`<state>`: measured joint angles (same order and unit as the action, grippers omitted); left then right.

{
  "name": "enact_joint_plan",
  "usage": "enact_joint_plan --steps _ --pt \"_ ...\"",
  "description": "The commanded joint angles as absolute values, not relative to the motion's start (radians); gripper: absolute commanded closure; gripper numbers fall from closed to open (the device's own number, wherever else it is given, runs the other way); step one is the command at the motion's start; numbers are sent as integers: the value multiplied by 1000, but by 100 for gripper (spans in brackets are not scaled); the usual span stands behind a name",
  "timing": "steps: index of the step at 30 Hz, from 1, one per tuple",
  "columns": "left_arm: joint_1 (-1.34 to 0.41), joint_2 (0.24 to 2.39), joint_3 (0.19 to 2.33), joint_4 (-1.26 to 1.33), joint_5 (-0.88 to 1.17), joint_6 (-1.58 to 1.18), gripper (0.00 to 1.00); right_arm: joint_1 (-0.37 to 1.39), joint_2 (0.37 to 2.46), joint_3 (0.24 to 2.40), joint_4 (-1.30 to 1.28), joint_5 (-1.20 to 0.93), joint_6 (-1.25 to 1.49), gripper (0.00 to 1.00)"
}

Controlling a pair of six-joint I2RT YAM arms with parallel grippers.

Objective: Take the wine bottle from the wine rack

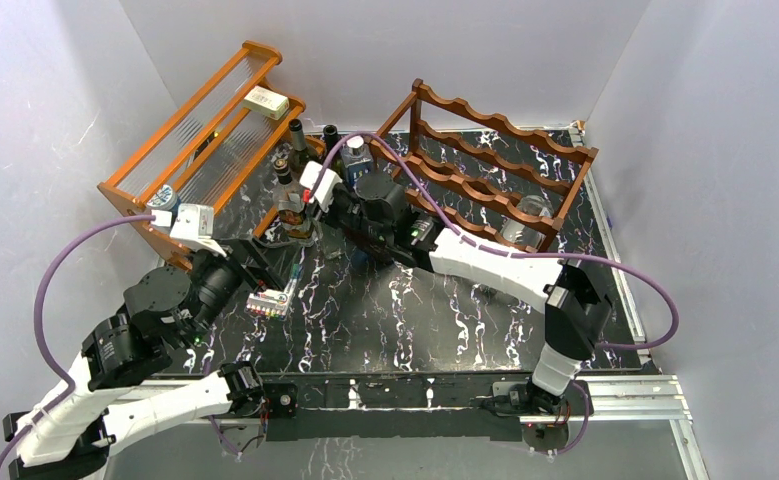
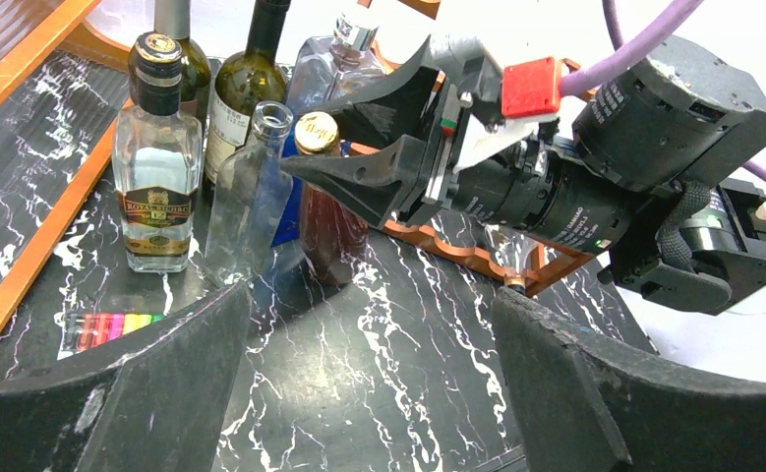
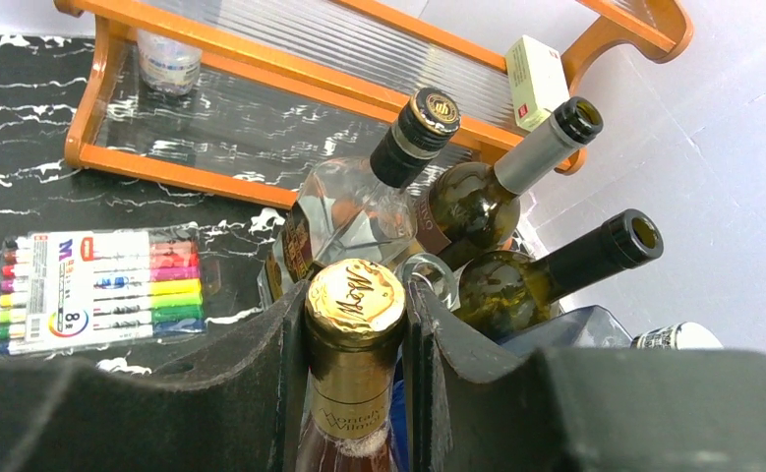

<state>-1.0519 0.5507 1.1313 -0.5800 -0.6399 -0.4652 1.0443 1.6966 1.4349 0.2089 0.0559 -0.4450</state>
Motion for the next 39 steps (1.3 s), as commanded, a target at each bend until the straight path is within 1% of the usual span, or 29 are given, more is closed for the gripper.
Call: enact_joint_plan --steps 1,9,15,18,20,23,27,28,30,34,37,39 --pt "-1052 565 1130 -565 -634 -459 9 1034 1672 1561 467 55 -432 100" --pt "-1052 589 1128 -551 -621 -461 9 1006 1686 1591 527 67 -345 100" --pt "-1052 601 1126 -544 -611 -466 9 958 1679 1572 622 46 -206 100" --pt "-1052 608 1127 -544 -611 -466 9 935 1630 1494 724 48 -159 100" --pt "-1052 616 1127 -540 -603 -468 9 927 1591 1403 807 59 -131 100" --pt "-1053 621 1126 -538 -595 -475 9 920 1480 1173 904 112 -113 100" --pt "-1052 624 1123 -535 -595 -478 9 920 1430 1088 913 139 -128 100" --pt "-1052 628 1122 -530 -594 -476 9 920 1426 1076 915 147 -124 98" --pt "-1052 640 1123 -523 -590 -472 9 920 1421 1048 930 155 -122 83" --pt "-1052 666 1133 -519 -578 -469 9 920 1417 1036 914 120 -150 66" --pt "-1052 672 1132 -517 -577 -472 9 920 1423 1047 872 118 -169 49" --pt "-1053 673 1128 -514 -575 -475 9 919 1424 1048 851 127 -176 40"
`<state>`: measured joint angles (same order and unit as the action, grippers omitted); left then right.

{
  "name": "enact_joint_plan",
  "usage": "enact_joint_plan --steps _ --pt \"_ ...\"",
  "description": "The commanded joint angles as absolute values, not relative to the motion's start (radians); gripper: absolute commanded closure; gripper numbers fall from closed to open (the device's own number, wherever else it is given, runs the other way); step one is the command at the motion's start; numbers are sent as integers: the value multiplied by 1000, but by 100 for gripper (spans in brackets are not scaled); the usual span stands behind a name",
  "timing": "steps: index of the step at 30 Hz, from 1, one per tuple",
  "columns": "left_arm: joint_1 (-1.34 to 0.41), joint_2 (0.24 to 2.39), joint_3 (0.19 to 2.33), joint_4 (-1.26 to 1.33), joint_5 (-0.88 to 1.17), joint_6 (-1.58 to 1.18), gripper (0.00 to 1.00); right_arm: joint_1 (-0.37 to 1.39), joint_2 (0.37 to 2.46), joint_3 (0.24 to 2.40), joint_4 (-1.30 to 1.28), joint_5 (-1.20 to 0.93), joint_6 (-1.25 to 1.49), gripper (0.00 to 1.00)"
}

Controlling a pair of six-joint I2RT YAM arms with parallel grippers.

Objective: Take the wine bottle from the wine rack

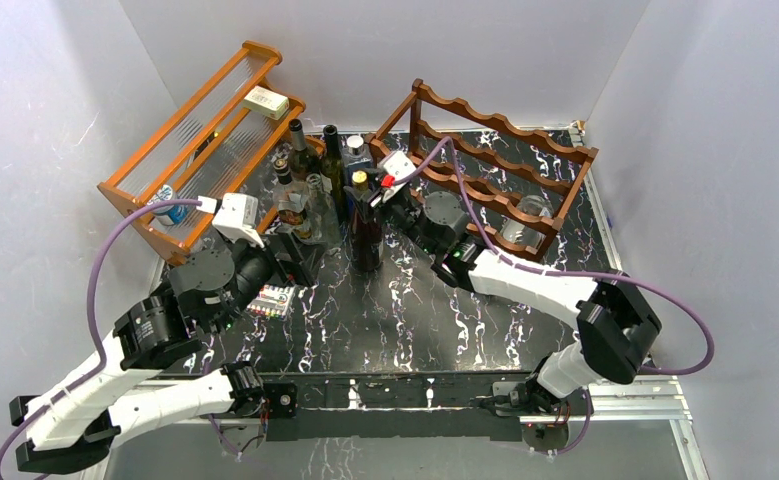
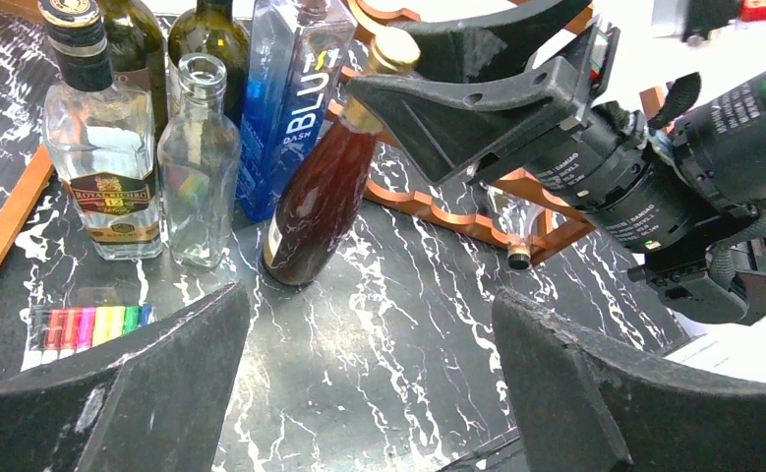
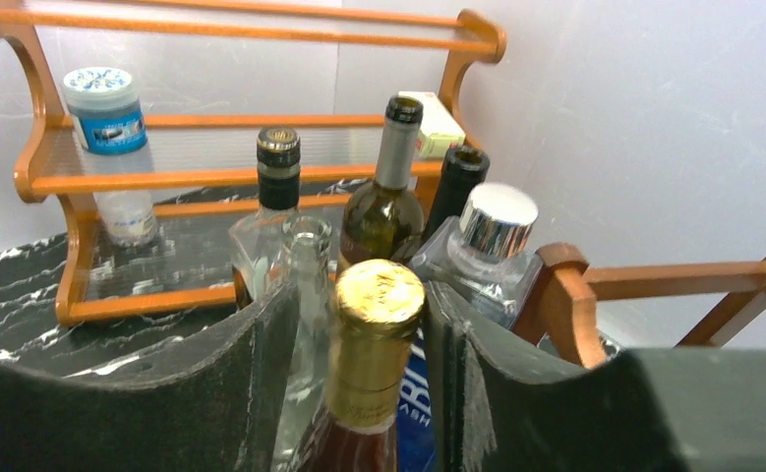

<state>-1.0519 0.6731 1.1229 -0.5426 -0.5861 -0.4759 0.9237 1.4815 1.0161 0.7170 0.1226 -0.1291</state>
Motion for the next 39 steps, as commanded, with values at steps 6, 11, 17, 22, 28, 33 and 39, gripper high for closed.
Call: enact_joint_plan --steps 6,11,17,22,28,33,39 --pt "-1052 688 1134 -518 -575 -476 9 919 1373 1034 732 111 -188 3" --pt "-1052 698 1132 -531 -580 -475 9 919 1234 957 481 5 -266 2" --pt "-1052 719 1068 -518 -585 -493 7 919 1005 765 213 46 -197 2" --pt "-1053 757 1039 -453 -567 -500 5 920 910 776 29 187 128 2" --pt "-1051 880 1164 -408 -558 -363 2 918 1003 1117 -290 431 191 2" --pt "-954 1022 1353 -412 -553 -199 2 904 1065 1374 -383 519 88 2" --pt "-688 1129 1614 -416 -434 -100 2 812 1200 1667 -505 686 71 2"
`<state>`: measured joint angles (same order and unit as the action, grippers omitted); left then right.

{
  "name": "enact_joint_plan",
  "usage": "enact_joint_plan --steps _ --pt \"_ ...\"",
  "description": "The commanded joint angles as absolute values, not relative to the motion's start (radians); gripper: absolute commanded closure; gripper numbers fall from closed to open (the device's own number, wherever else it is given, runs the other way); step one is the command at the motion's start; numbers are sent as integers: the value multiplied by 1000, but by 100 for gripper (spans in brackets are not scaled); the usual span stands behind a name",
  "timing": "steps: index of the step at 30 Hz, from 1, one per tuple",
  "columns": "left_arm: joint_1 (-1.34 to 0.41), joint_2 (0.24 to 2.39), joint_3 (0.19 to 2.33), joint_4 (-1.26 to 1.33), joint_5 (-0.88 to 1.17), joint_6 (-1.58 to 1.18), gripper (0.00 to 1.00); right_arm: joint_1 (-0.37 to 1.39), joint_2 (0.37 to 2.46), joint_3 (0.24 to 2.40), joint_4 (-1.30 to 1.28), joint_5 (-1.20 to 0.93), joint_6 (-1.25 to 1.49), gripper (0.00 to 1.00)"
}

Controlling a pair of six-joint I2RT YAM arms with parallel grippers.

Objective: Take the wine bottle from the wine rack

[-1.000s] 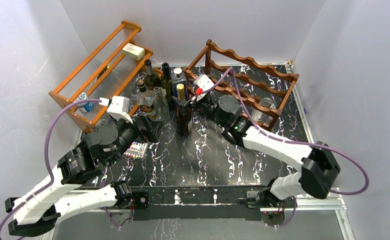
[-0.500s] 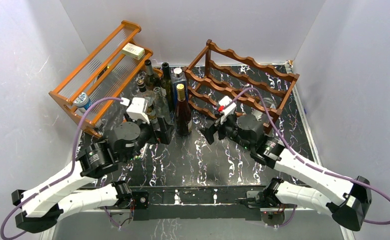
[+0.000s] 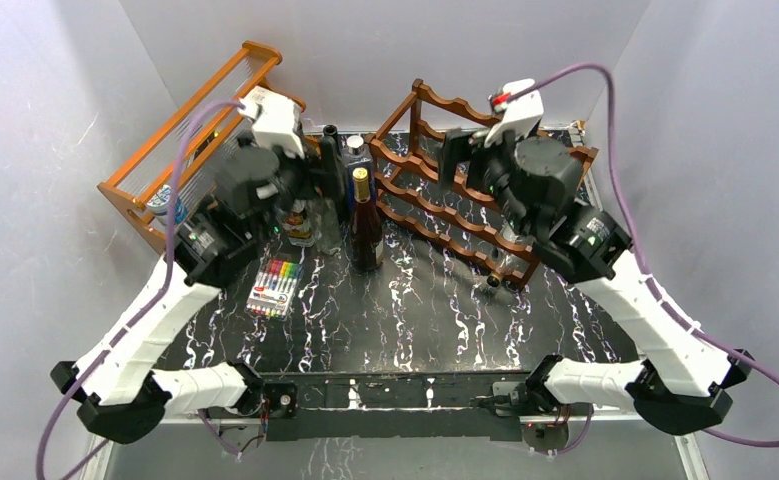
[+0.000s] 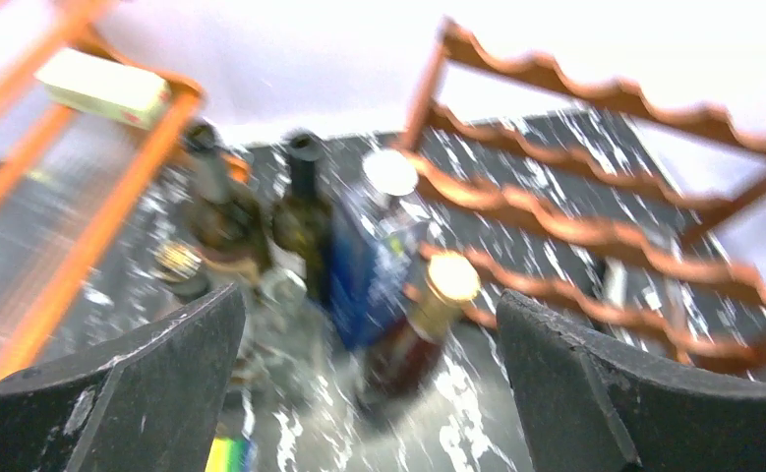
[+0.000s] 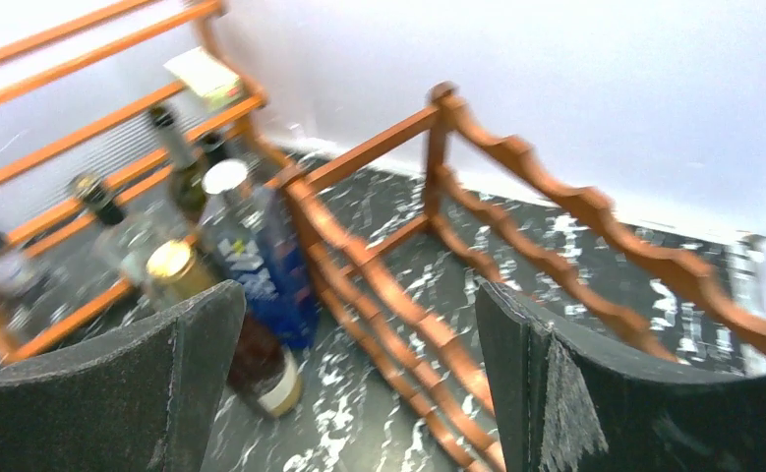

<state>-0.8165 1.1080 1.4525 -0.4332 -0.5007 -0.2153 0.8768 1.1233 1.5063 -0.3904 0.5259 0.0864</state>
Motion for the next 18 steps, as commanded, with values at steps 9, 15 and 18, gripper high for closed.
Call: enact_joint_plan --steps 9,15,18 --pt "-637 1187 1893 -428 -533 24 2 442 1291 1985 -715 590 173 2" --pt "-639 1101 1918 -410 -508 16 2 420 1161 1982 -622 514 108 2" --pt "-638 1059 1878 -405 -496 4 2 419 1052 1889 -524 459 70 2"
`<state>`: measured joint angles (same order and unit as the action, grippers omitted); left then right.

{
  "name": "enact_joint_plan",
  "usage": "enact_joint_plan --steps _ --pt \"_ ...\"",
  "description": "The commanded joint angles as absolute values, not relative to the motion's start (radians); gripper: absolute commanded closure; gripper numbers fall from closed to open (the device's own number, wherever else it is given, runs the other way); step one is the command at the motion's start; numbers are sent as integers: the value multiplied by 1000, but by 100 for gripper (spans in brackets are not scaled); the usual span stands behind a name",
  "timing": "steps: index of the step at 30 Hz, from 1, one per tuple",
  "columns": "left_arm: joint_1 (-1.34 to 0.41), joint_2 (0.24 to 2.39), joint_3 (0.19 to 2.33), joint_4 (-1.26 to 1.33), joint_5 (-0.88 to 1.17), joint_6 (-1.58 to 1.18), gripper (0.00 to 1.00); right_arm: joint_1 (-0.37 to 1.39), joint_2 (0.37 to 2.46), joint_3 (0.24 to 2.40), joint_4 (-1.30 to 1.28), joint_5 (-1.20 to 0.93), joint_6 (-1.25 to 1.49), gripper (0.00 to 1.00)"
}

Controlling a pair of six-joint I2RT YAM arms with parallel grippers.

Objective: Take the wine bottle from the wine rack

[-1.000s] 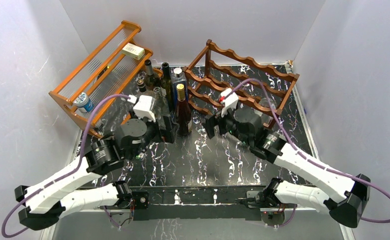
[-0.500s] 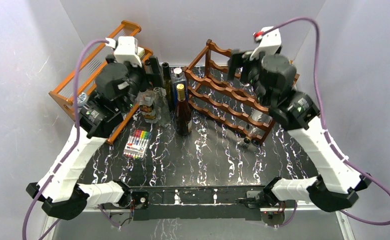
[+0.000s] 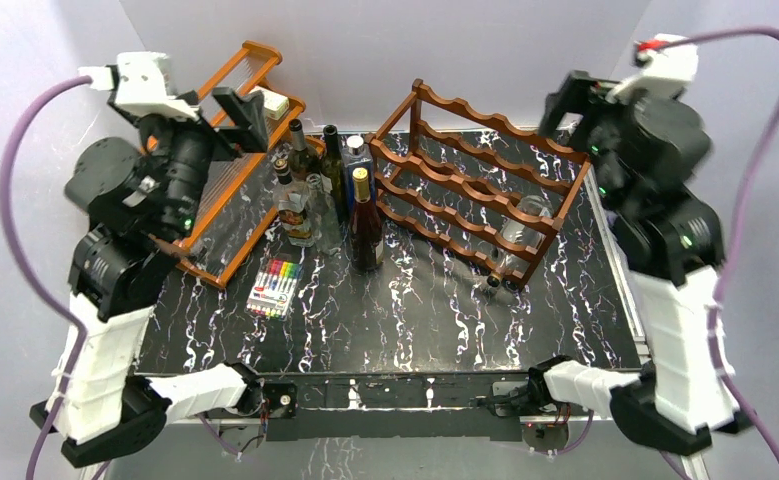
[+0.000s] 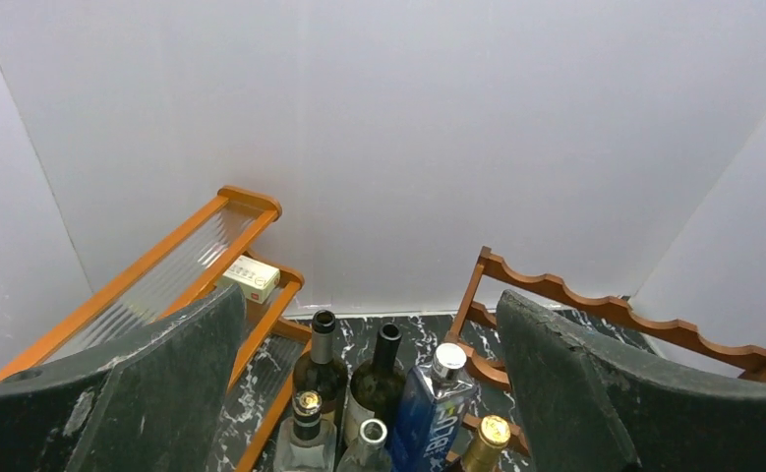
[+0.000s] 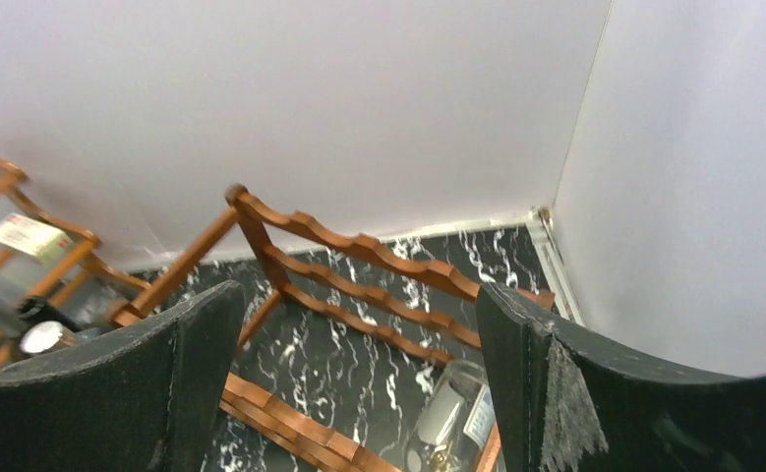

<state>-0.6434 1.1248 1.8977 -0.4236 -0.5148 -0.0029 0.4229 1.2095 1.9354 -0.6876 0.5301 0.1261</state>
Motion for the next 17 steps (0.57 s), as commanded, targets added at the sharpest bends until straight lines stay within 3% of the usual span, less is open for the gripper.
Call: enact_joint_plan --steps 1,17 --pt "-638 1051 1863 -404 -497 4 2 420 1045 1889 -526 465 70 2" --pt "-637 1022 1796 -393 -499 -5 2 420 1038 1875 -576 471 124 2"
